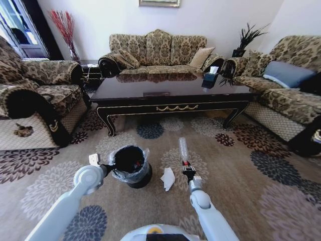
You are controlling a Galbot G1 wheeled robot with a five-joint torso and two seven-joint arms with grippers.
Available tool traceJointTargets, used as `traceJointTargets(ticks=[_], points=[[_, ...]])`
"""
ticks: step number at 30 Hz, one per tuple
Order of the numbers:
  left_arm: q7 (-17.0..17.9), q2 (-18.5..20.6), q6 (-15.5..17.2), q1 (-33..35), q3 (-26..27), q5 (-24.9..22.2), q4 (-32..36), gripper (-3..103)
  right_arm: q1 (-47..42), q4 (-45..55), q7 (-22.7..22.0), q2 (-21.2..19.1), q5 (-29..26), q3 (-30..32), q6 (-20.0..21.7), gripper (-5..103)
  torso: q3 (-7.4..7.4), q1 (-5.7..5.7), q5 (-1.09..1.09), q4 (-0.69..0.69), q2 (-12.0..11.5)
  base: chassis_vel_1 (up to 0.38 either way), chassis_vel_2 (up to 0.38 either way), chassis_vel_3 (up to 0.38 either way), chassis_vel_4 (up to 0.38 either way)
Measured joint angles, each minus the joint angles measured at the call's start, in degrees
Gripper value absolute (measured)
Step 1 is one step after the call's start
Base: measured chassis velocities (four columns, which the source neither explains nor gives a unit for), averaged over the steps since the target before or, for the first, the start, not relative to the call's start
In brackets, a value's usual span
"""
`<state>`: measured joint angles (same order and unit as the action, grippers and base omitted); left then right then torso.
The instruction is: Move to the front of the table and pick up the trash from the floor, then place it into the trash bin.
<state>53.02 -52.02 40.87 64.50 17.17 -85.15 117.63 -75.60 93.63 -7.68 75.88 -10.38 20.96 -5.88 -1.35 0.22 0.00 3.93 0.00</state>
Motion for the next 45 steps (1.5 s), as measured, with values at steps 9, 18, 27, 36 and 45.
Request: traceJointTargets(ticks=[9, 18, 27, 36, 45], points=[[3.6, -1.5, -0.1, -1.3, -4.9, 0.0, 1.5, 0, -4.1, 13.3, -0.1, -0.7, -1.0, -2.7, 2.2, 29, 0.0, 0.0, 0.0, -0.02, 0.0, 0.0, 0.0, 0.0, 0.0], [5.5, -0.8, -0.1, -5.2, -11.8, -0.8, 2.8, 0, -12.0, 26.2, 1.9, -0.3, 2.3, -4.1, 1.6, 29, 0.0, 0.0, 0.0, -0.01, 0.0, 0.0, 0.0, 0.0, 0.0], [6.9, -0.7, 0.0, -10.7, -18.3, -2.6, 2.6, 0, -19.9, 29.8, 4.2, -0.1, 7.6, -6.6, -1.3, 29, 0.0, 0.01, 0.0, 0.0, 0.0, 0.0, 0.0, 0.0, 0.0], [7.3, -1.3, 0.2, -13.4, -21.6, -3.4, 2.5, 0, -22.6, 29.8, 4.9, 1.2, 10.9, -8.8, -1.7, 29, 0.0, 0.01, 0.0, -0.02, 0.0, 0.0, 0.0, 0.0, 0.0], [7.2, -1.4, 0.4, -13.9, -22.7, -3.5, 2.3, 0, -23.4, 30.1, 5.4, 1.5, 12.8, -10.3, -1.7, 27, 0.0, 0.01, 0.0, -0.02, 0.0, 0.0, 0.0, 0.0, 0.0]])
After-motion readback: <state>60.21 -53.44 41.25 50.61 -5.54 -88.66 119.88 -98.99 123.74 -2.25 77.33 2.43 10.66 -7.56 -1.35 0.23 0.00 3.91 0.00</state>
